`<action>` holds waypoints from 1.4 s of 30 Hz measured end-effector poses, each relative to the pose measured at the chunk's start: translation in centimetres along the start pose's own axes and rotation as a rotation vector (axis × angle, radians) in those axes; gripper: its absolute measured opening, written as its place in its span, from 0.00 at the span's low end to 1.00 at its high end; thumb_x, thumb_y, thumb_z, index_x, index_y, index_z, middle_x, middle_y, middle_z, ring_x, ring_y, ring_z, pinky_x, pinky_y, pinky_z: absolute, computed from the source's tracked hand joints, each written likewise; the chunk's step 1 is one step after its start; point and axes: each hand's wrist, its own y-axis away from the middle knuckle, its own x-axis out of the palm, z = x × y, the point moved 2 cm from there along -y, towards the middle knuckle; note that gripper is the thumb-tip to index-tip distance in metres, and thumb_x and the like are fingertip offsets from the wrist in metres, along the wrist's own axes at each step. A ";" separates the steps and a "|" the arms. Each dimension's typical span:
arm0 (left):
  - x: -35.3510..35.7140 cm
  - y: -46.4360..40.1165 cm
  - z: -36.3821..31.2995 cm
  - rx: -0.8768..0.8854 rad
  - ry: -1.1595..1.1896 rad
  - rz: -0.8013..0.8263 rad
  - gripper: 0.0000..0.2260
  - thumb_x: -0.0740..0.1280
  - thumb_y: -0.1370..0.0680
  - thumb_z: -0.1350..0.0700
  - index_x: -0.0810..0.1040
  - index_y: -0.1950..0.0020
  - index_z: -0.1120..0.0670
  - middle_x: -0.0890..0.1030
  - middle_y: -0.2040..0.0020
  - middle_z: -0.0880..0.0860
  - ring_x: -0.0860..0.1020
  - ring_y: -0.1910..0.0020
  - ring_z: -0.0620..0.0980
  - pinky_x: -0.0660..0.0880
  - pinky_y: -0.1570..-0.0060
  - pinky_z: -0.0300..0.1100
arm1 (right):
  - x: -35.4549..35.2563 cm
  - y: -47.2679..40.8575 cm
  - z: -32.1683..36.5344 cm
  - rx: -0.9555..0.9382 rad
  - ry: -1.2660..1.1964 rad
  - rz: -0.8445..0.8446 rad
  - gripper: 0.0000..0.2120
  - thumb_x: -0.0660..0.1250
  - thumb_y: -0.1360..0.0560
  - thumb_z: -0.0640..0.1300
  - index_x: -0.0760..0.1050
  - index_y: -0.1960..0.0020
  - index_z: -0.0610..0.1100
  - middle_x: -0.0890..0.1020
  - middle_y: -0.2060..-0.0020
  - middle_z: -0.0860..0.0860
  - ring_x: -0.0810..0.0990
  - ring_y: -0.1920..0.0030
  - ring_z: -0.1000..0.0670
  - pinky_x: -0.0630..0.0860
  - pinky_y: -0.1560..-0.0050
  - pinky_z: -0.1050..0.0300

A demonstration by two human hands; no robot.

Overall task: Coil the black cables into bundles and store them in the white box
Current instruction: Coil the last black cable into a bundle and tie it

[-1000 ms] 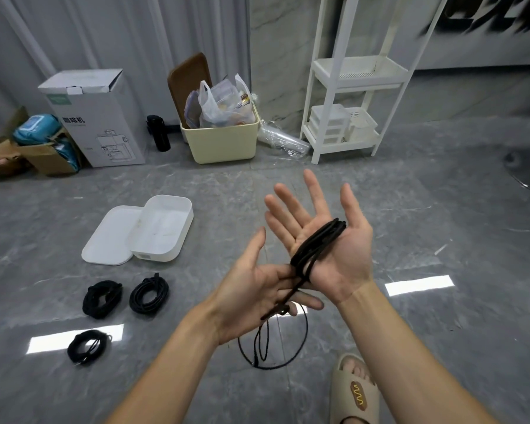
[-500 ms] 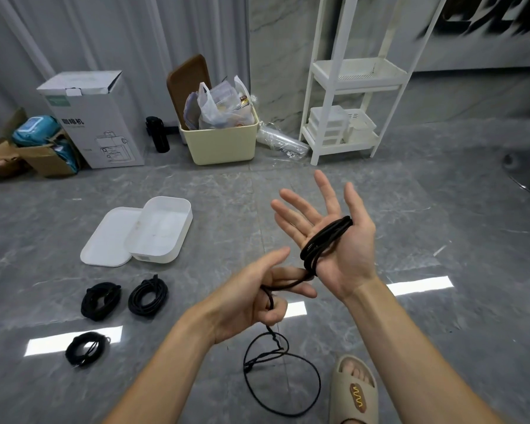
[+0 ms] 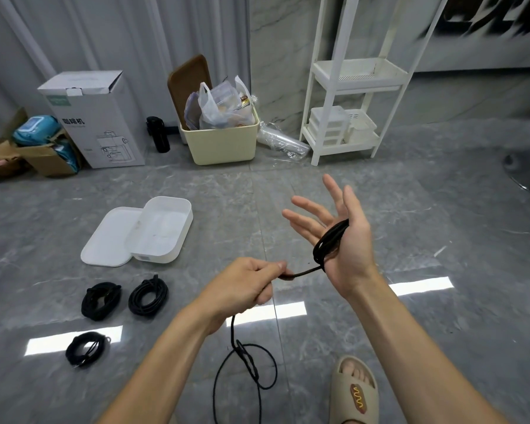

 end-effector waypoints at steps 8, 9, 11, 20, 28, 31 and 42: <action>0.6 0.0 0.2 0.113 -0.370 -0.048 0.20 0.65 0.24 0.33 0.84 0.66 0.46 0.63 0.76 0.54 0.64 0.78 0.42 0.64 0.65 0.41 | -0.2 0.0 -1.3 -0.086 0.299 -0.181 0.19 0.52 0.16 0.60 0.68 0.28 0.60 0.82 0.42 0.51 0.85 0.48 0.50 0.73 0.34 0.51; 0.6 0.1 0.2 0.130 -0.391 -0.062 0.23 0.65 0.25 0.33 0.81 0.70 0.48 0.62 0.76 0.53 0.64 0.78 0.43 0.63 0.66 0.41 | -0.3 0.1 -1.3 -0.113 0.384 -0.190 0.20 0.51 0.17 0.61 0.67 0.28 0.62 0.81 0.42 0.53 0.84 0.47 0.53 0.72 0.36 0.55; 0.5 0.4 -0.1 0.162 -0.359 -0.103 0.26 0.66 0.25 0.33 0.74 0.74 0.52 0.62 0.77 0.48 0.62 0.76 0.45 0.62 0.69 0.41 | -0.6 0.2 -1.3 -0.167 0.586 -0.200 0.24 0.49 0.20 0.64 0.66 0.27 0.63 0.81 0.43 0.58 0.82 0.46 0.60 0.71 0.44 0.64; 0.2 1.2 -2.4 0.471 -0.096 -0.262 0.21 0.71 0.26 0.50 0.68 0.75 0.55 0.63 0.77 0.45 0.63 0.74 0.45 0.63 0.68 0.42 | 0.3 1.9 -3.4 0.567 0.698 0.314 0.30 0.49 0.19 0.67 0.82 0.57 0.49 0.69 0.78 0.48 0.67 0.79 0.50 0.71 0.73 0.58; -2.1 1.2 -2.5 0.498 0.083 -0.331 0.15 0.74 0.29 0.49 0.74 0.73 0.49 0.70 0.74 0.43 0.68 0.72 0.40 0.66 0.68 0.30 | 2.4 3.0 -3.0 0.936 0.293 0.958 0.52 0.45 0.30 0.81 0.77 0.38 0.35 0.62 0.82 0.53 0.55 0.82 0.56 0.57 0.81 0.66; -2.3 1.0 -2.6 0.502 0.180 -0.307 0.13 0.73 0.33 0.47 0.75 0.65 0.54 0.74 0.69 0.47 0.71 0.66 0.43 0.70 0.63 0.31 | 3.0 3.5 -3.3 0.967 0.077 1.079 0.52 0.47 0.31 0.81 0.75 0.37 0.36 0.63 0.82 0.53 0.54 0.83 0.56 0.56 0.83 0.68; -2.1 1.6 -2.5 0.373 0.210 -0.206 0.13 0.68 0.28 0.44 0.78 0.65 0.53 0.72 0.66 0.52 0.69 0.65 0.46 0.68 0.65 0.32 | 3.9 3.8 -2.9 0.952 -0.396 1.239 0.48 0.47 0.27 0.79 0.73 0.30 0.39 0.63 0.79 0.50 0.54 0.83 0.55 0.55 0.84 0.66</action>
